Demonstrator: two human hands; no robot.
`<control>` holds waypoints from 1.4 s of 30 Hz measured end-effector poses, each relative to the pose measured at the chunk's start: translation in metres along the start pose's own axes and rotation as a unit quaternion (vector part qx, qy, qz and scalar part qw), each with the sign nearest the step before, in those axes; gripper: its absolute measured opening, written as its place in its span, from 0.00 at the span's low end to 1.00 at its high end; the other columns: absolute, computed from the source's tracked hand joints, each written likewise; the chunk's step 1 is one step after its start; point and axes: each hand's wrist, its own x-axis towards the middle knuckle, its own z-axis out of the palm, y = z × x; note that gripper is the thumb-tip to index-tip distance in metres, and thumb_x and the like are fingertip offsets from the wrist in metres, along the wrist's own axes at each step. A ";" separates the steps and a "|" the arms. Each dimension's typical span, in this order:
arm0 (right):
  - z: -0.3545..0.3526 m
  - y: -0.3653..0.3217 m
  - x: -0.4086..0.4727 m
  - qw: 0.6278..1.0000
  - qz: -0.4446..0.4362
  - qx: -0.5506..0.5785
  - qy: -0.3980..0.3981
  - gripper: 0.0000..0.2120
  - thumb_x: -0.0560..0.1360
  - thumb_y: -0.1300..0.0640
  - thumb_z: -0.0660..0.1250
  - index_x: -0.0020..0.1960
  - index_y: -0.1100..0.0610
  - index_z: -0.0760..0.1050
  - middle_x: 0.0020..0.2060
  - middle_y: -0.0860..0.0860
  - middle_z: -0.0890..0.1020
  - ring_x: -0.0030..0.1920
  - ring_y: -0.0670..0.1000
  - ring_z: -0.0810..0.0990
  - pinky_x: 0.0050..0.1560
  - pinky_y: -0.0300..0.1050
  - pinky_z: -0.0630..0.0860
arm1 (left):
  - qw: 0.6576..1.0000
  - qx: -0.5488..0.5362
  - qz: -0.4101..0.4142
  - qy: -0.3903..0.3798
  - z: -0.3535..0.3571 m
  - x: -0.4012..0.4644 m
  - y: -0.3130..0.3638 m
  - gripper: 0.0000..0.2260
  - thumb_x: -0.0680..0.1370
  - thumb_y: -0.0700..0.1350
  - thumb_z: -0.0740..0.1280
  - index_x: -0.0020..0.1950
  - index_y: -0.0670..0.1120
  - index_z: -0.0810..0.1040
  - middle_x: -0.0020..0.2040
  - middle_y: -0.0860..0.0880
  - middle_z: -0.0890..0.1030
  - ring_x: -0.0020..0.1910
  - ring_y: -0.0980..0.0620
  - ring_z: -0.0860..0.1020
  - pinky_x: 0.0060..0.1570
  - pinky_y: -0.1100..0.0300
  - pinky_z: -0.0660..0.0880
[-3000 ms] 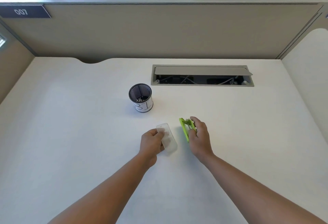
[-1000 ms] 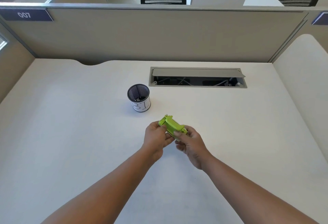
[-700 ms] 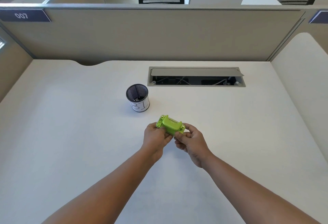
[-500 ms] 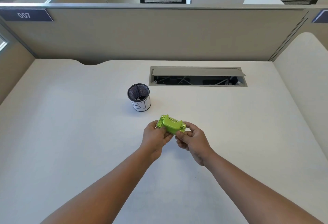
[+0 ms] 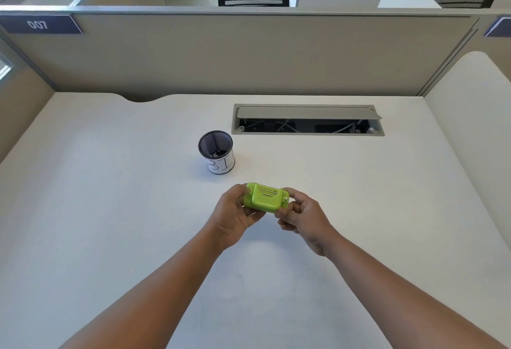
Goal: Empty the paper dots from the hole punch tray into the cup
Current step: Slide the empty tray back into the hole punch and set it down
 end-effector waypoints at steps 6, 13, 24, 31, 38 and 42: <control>0.002 -0.004 -0.003 0.999 -0.012 -0.003 -0.031 0.19 0.75 0.68 0.73 0.60 0.49 0.81 0.47 0.53 0.82 0.46 0.52 0.81 0.54 0.48 0.82 | 0.997 0.076 0.013 0.023 -0.003 0.002 -0.002 0.06 0.81 0.42 0.68 0.56 0.43 0.78 0.52 0.41 0.83 0.49 0.44 0.82 0.47 0.52 0.83; -0.002 -0.017 0.000 0.989 0.059 0.136 -0.005 0.12 0.81 0.64 0.62 0.61 0.65 0.79 0.47 0.58 0.84 0.43 0.53 0.84 0.45 0.48 0.85 | 0.998 0.058 0.024 -0.006 -0.007 -0.001 -0.007 0.04 0.81 0.41 0.67 0.55 0.44 0.78 0.50 0.42 0.84 0.48 0.45 0.82 0.51 0.51 0.81; -0.003 -0.014 0.004 0.997 0.038 0.047 0.041 0.09 0.81 0.62 0.65 0.56 0.66 0.80 0.44 0.58 0.84 0.42 0.54 0.83 0.40 0.49 0.85 | 0.997 0.066 0.037 -0.020 -0.008 0.001 -0.011 0.06 0.81 0.41 0.67 0.57 0.42 0.77 0.48 0.43 0.85 0.46 0.46 0.83 0.50 0.52 0.82; -0.001 -0.010 0.001 0.997 0.015 0.032 0.070 0.07 0.81 0.59 0.66 0.52 0.59 0.82 0.47 0.57 0.85 0.44 0.53 0.84 0.43 0.51 0.84 | 0.997 0.063 0.048 -0.003 -0.004 0.002 -0.015 0.05 0.81 0.41 0.67 0.56 0.43 0.78 0.51 0.41 0.83 0.47 0.45 0.82 0.47 0.53 0.83; 0.002 -0.011 -0.002 0.995 0.060 0.073 0.026 0.07 0.80 0.56 0.69 0.54 0.58 0.80 0.49 0.56 0.84 0.47 0.55 0.82 0.49 0.51 0.84 | 0.994 0.098 0.023 0.030 -0.001 0.005 -0.016 0.01 0.80 0.41 0.68 0.51 0.46 0.78 0.50 0.43 0.84 0.48 0.46 0.82 0.49 0.49 0.82; -0.001 -0.014 -0.004 0.999 0.045 0.007 0.014 0.08 0.80 0.58 0.69 0.55 0.62 0.80 0.46 0.55 0.85 0.45 0.53 0.82 0.47 0.49 0.83 | 0.957 0.290 0.017 0.002 -0.007 0.006 -0.003 0.04 0.78 0.43 0.72 0.52 0.45 0.81 0.46 0.46 0.83 0.43 0.51 0.82 0.46 0.55 0.81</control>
